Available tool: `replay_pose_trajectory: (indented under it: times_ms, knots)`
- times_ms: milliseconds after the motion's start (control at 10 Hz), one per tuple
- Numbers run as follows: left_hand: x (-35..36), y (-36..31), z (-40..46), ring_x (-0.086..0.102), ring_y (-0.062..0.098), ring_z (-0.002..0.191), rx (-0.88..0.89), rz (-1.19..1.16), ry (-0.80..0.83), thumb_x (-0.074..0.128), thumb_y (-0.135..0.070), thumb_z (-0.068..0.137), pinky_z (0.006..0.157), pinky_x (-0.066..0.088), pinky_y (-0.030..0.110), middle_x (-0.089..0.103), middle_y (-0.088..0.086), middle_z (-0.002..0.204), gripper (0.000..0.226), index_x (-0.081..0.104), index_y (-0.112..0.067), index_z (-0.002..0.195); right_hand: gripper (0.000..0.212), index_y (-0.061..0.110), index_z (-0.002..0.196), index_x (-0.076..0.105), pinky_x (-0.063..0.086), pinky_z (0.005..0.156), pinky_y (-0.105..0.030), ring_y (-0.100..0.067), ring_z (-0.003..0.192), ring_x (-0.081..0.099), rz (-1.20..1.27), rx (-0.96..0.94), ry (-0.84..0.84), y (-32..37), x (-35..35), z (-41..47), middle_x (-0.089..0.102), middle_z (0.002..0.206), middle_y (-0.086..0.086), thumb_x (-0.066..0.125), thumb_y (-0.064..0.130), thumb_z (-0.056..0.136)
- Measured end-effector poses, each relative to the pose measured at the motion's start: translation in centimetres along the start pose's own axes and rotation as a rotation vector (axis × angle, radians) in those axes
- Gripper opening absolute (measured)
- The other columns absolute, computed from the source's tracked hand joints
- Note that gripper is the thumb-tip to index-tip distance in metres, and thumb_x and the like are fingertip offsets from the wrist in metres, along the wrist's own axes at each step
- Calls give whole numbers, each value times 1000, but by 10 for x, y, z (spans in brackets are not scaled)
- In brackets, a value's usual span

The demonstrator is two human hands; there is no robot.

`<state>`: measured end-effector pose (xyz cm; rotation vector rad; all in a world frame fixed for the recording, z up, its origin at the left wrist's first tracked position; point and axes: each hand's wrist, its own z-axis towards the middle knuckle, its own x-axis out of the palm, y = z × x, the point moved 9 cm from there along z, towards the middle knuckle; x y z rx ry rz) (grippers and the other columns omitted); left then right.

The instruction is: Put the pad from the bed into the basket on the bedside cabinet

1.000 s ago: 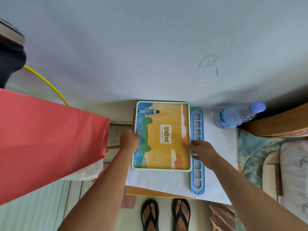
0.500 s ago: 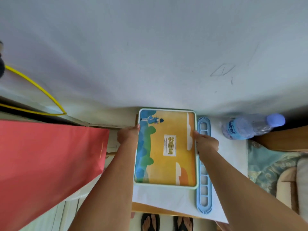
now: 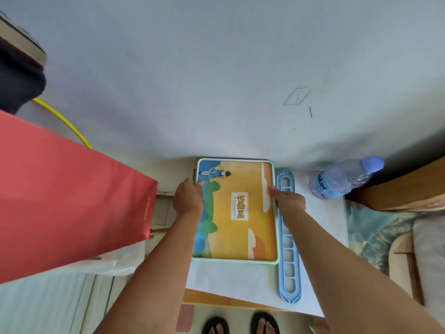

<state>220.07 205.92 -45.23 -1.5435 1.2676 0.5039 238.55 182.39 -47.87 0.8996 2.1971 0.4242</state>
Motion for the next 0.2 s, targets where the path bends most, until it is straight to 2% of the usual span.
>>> replay_pose_trajectory:
  times_ms: [100,200]
  knots:
    - [5,-1,-16,57,38,109,138,172,17,36,-44,97,84,47,45,59,21,121,53,45,-1,125,45,11,59,54,48,78,-37,-26,73,53,78,-20,83,-10,-10,-5,59,81,-14,62,49,82]
    - [1,2,-35,53,37,115,169,302,-4,29,-45,98,88,47,45,52,22,130,61,29,0,139,45,7,70,61,46,82,-37,-26,76,53,-73,-95,99,-21,-18,-26,59,86,-15,55,48,87]
